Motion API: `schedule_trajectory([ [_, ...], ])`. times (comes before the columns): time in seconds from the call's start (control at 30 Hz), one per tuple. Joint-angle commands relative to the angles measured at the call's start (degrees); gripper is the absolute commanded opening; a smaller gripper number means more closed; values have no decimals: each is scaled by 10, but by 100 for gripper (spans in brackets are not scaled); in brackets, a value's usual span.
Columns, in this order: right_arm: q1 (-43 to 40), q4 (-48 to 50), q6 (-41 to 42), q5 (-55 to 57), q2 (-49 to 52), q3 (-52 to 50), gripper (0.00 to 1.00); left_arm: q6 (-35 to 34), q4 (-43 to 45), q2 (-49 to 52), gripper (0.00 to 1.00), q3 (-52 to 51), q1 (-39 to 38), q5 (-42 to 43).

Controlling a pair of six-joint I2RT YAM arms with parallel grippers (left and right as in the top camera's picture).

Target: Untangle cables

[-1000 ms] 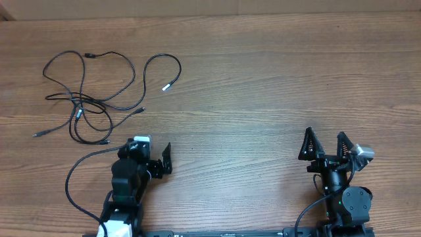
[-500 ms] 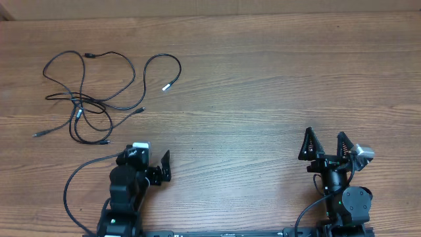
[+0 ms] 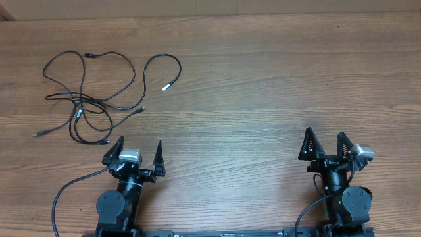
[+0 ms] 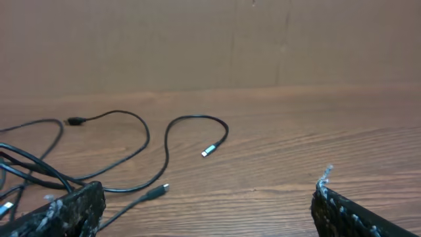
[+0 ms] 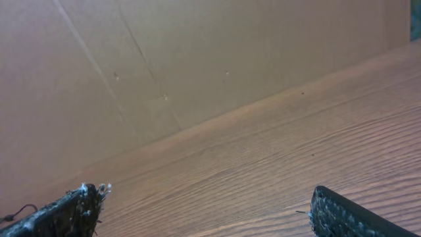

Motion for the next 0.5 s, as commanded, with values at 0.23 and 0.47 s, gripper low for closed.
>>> schedule_trajectory([
  [0.23, 3, 2, -3, 6, -5, -6, 100, 36, -3, -8, 99, -2, 2, -6],
  [0.47, 3, 2, -3, 6, -5, -6, 100, 36, -1, -7, 100, -2, 3, -7],
])
